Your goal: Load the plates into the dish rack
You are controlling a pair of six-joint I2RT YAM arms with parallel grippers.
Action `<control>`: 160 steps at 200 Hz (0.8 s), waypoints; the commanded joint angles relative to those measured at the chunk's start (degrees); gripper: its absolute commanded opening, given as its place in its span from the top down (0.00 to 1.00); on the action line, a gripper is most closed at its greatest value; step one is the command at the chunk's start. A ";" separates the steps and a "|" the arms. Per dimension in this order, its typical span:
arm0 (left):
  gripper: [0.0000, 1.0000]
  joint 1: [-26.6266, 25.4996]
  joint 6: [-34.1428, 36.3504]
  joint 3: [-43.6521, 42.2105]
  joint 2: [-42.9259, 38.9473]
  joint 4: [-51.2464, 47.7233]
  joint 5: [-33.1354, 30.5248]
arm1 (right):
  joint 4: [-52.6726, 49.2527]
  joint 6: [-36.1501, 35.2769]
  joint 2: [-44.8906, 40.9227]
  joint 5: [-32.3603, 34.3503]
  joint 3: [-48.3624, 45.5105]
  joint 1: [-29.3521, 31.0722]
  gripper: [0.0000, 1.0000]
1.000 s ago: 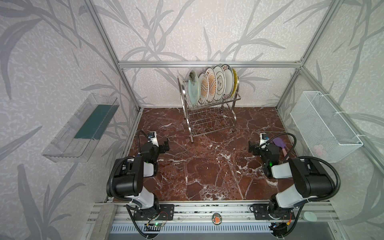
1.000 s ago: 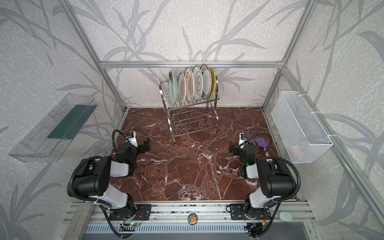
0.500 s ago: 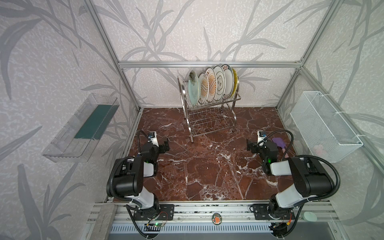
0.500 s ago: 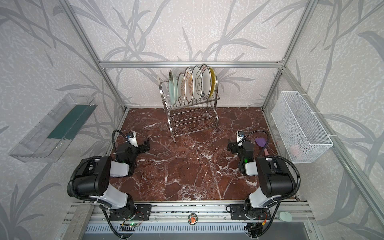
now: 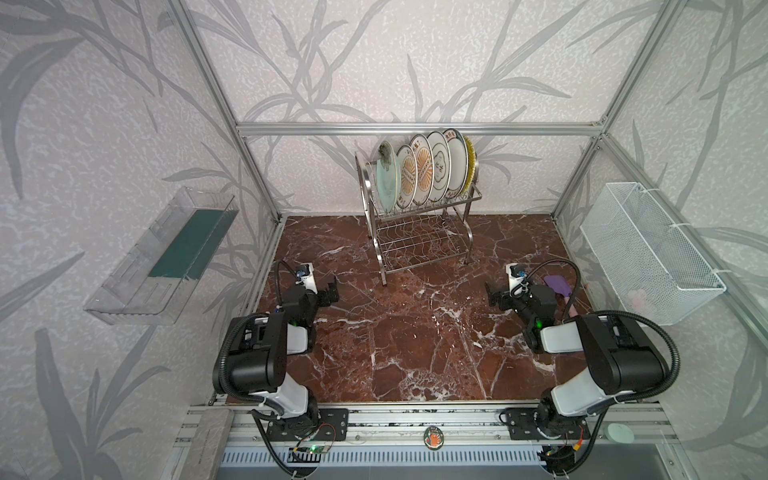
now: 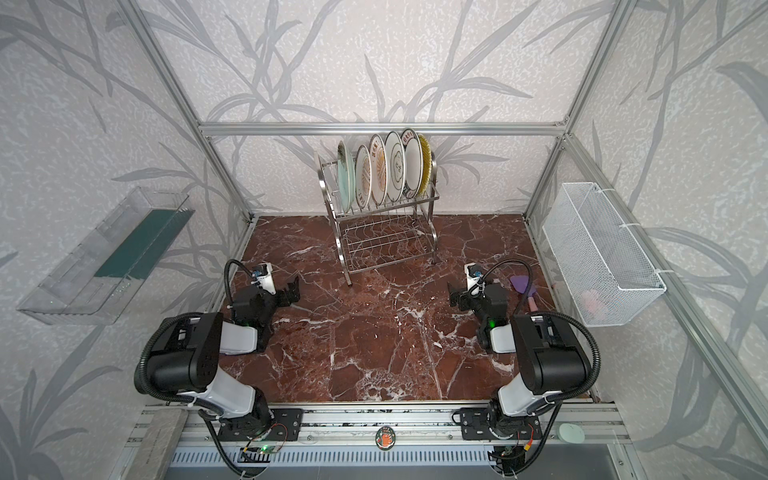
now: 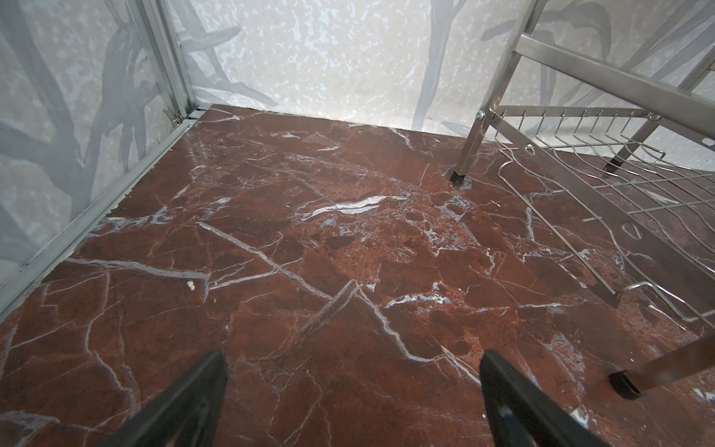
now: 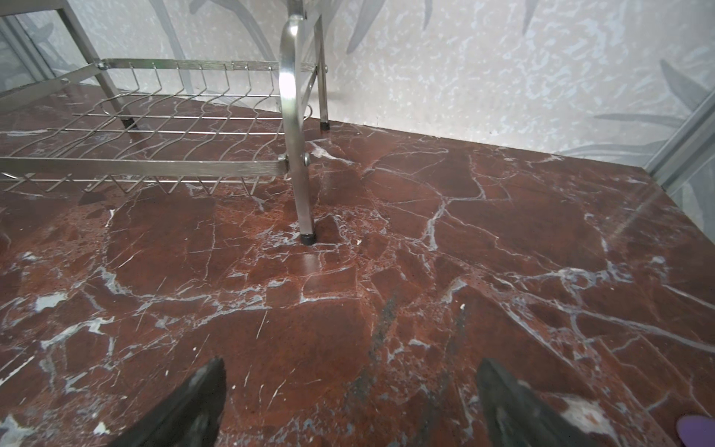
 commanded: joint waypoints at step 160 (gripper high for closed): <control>0.01 0.02 1.26 0.93 -0.35 -0.09 0.90 | -0.79 -0.90 0.20 -1.99 1.42 0.18 0.01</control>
